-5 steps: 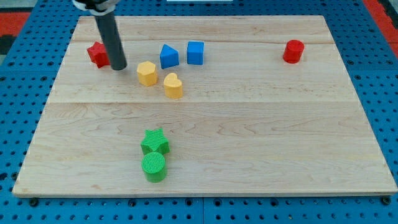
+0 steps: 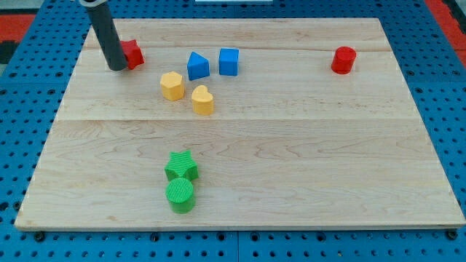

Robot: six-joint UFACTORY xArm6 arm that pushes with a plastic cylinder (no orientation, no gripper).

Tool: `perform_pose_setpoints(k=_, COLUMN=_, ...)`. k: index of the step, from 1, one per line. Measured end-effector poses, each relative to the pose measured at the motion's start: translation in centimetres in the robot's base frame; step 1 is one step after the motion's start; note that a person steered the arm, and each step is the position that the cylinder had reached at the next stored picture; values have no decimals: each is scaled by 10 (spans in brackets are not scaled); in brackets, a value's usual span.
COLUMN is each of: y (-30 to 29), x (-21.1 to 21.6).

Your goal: Slightly move the red star towards up

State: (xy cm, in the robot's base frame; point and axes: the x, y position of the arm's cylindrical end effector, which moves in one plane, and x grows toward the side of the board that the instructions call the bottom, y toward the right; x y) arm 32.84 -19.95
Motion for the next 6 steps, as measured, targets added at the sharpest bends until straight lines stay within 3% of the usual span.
perform_pose_setpoints(k=1, y=0, x=13)
perform_pose_setpoints(k=4, y=11, x=-45)
perform_pose_setpoints(k=6, y=42, x=11)
